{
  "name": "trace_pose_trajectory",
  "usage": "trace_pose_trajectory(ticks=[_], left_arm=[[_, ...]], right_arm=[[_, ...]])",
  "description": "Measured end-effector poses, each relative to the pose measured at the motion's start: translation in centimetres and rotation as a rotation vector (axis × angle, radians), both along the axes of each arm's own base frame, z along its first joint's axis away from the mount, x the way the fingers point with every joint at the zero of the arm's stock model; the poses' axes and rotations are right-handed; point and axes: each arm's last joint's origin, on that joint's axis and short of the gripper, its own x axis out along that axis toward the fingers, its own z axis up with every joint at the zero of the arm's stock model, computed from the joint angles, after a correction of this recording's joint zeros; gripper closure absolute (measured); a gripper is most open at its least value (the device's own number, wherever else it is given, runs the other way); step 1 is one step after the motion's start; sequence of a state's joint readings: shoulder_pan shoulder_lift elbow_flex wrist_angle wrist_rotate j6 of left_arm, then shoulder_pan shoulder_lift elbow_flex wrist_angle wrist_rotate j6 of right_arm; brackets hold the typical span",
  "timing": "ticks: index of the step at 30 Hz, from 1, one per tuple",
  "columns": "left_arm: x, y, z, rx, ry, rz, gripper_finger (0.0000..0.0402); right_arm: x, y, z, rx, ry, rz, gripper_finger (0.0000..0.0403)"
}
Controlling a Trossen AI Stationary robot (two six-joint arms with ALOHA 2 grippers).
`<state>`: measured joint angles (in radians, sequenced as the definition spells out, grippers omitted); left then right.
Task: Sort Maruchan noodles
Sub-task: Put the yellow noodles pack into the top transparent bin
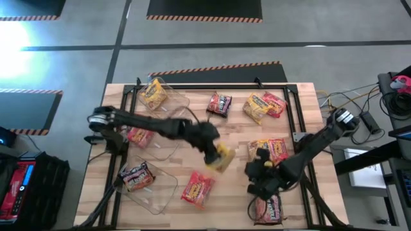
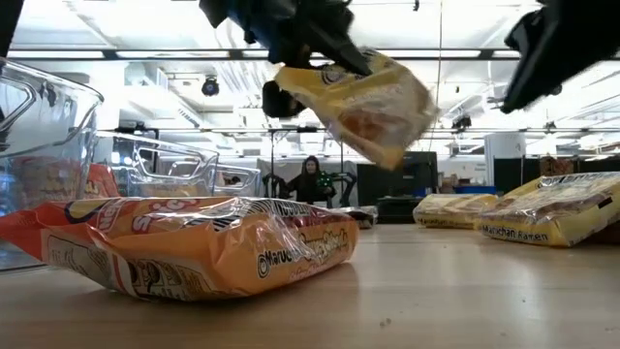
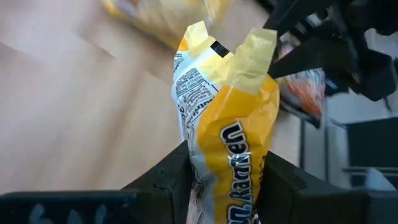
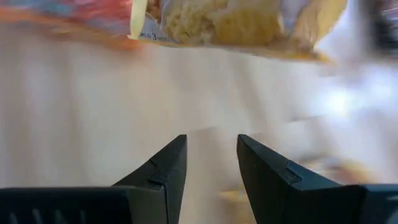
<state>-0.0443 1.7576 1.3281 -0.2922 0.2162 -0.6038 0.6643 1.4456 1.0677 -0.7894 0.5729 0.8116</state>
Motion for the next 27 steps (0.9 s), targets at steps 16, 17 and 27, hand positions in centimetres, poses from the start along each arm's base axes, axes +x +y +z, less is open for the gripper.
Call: trace_pose_trajectory(ticks=[16,17,27], left_arm=[[-13.6,16.8,8.2,0.313,0.143,0.469,0.0284],[-14.7,17.4,8.2,0.321,0.183,0.497,0.0284],[-20.1,22.3,6.2,0.314,0.494,0.603,0.0284]], right_arm=[[-5.0,-12.4,-0.6,-0.065,-0.145,-0.255,0.0269],[-5.3,-12.8,-0.7,-0.045,-0.175,-0.251,0.0270],[-6.8,-13.9,-2.8,0.111,-0.354,-0.176,0.0279]])
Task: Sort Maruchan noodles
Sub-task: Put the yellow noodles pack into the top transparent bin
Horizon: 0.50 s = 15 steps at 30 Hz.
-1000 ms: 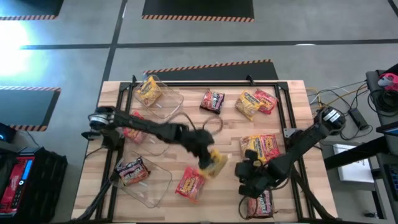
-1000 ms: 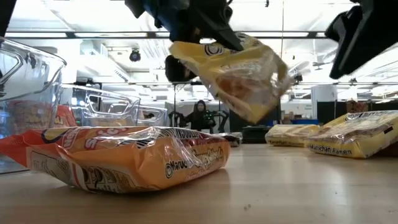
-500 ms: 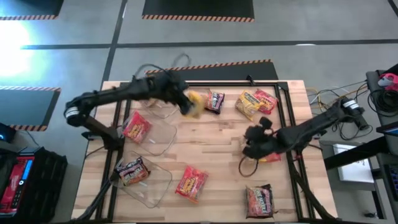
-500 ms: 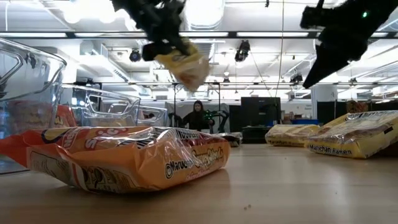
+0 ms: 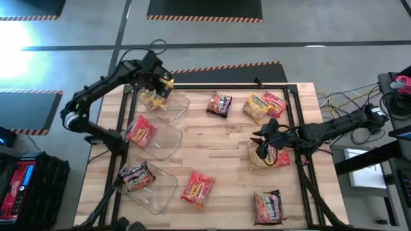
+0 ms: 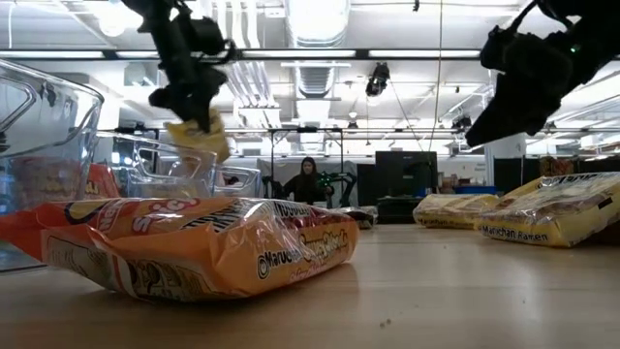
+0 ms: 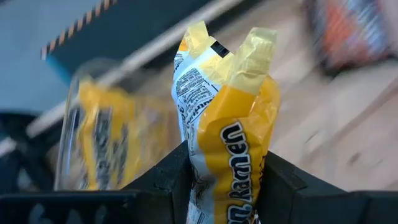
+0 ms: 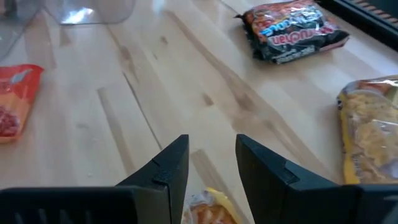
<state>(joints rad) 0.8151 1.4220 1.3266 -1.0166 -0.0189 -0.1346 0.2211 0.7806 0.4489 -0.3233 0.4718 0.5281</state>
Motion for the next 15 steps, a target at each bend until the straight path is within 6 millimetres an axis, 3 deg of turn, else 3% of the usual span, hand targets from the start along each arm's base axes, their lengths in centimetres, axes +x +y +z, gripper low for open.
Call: trace_pose_trajectory(ticks=[5,15], left_arm=[[-0.1,1.2,-1.9,-0.062,0.119,-0.014,0.0283],[1.6,3.5,-6.7,-0.148,0.303,-0.093,0.0283]], right_arm=[[0.0,0.0,-0.4,-0.005,0.019,0.006,0.0278],[0.1,0.0,-0.6,-0.017,0.037,0.014,0.0279]])
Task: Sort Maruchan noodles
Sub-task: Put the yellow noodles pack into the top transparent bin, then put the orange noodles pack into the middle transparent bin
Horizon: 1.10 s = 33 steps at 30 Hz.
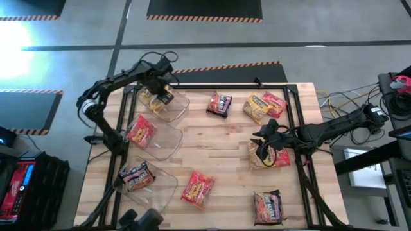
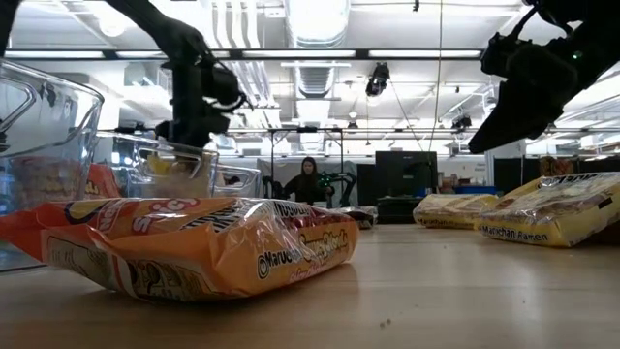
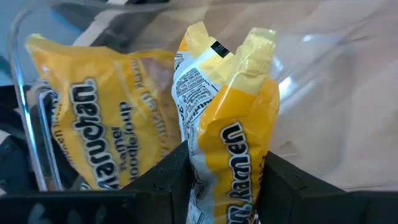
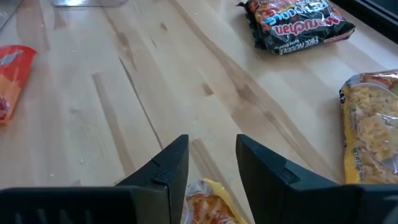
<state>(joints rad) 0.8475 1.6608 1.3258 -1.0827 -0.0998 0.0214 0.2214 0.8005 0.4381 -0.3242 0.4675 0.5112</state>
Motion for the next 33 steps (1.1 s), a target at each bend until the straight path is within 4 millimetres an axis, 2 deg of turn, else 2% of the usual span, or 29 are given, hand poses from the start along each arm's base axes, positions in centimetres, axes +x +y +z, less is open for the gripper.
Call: trace_pose_trajectory(ticks=[4,11,16,22,27,33], left_arm=[[0.1,0.4,-1.0,-0.028,0.041,-0.010,0.0283],[0.1,0.7,-1.1,-0.005,0.035,0.012,0.0278],[0.1,0.7,-1.0,0.020,0.056,0.017,0.0250],[-0.4,1.1,-0.7,0.154,0.200,0.057,0.0213],[-0.3,1.2,1.2,0.229,0.175,0.090,0.0197],[0.1,0.2,5.6,0.334,0.036,0.117,0.0194]], right_arm=[[0.0,0.0,0.0,-0.001,0.004,-0.001,0.0282],[-0.2,0.0,-0.2,-0.008,0.025,-0.003,0.0275],[-0.2,0.0,-0.2,-0.007,0.022,-0.003,0.0273],[-0.2,0.0,-0.2,-0.007,0.022,-0.003,0.0280],[-0.2,0.0,-0.2,-0.005,0.021,-0.005,0.0276],[-0.2,0.0,-0.2,-0.004,0.021,-0.005,0.0271]])
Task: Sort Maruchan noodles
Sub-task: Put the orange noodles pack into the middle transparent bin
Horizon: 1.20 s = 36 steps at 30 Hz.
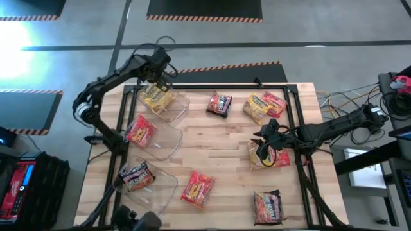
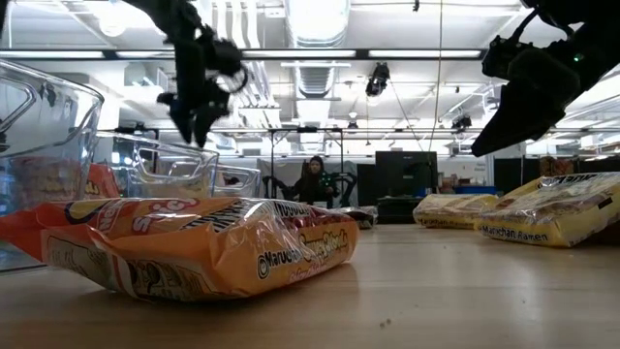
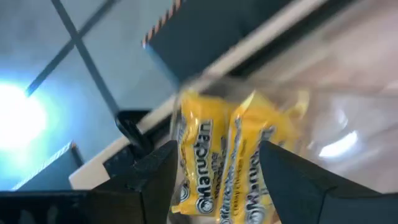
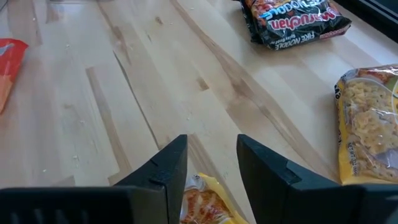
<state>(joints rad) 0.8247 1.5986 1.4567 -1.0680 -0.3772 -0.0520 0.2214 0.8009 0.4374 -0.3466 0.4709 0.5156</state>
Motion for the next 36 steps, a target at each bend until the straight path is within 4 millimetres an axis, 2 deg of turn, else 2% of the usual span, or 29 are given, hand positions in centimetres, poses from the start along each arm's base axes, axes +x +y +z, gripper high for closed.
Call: trace_pose_trajectory(ticks=[5,8,10,14,17,21,24,26,29,32,36], left_arm=[[2.0,-3.3,2.9,0.024,-0.284,-0.123,0.0193],[4.5,-6.7,3.5,0.046,-0.445,-0.279,0.0193],[6.3,-9.5,3.2,0.061,-0.512,-0.377,0.0193],[9.6,-15.7,1.7,0.104,-0.627,-0.558,0.0193],[11.3,-20.5,-0.4,0.176,-0.675,-0.642,0.0193],[12.3,-26.6,-3.8,0.276,-0.757,-0.655,0.0193],[12.5,-30.1,-5.8,0.330,-0.832,-0.658,0.0193],[12.7,-31.7,-6.7,0.314,-0.855,-0.696,0.0193],[12.8,-33.0,-7.8,0.321,-0.808,-0.718,0.0193],[12.9,-33.1,-8.2,0.344,-0.768,-0.699,0.0193],[13.1,-32.8,-9.0,0.272,-0.738,-0.700,0.0193]], right_arm=[[0.0,0.0,0.0,0.000,0.000,0.000,0.0273],[0.0,0.0,0.0,0.000,0.000,0.000,0.0276],[0.0,0.0,0.0,0.000,0.000,0.000,0.0278],[0.0,0.0,0.0,0.000,0.000,0.000,0.0275],[0.0,0.0,0.0,0.000,0.000,0.000,0.0271],[0.0,0.0,0.0,0.001,-0.003,0.000,0.0272],[0.0,0.0,0.0,0.001,-0.006,0.000,0.0276],[0.1,0.0,0.1,0.002,-0.008,0.000,0.0278],[0.1,0.0,0.1,0.002,-0.008,0.000,0.0280],[0.1,0.0,0.1,0.002,-0.008,0.000,0.0278],[0.1,0.0,0.1,0.002,-0.009,0.000,0.0273]])
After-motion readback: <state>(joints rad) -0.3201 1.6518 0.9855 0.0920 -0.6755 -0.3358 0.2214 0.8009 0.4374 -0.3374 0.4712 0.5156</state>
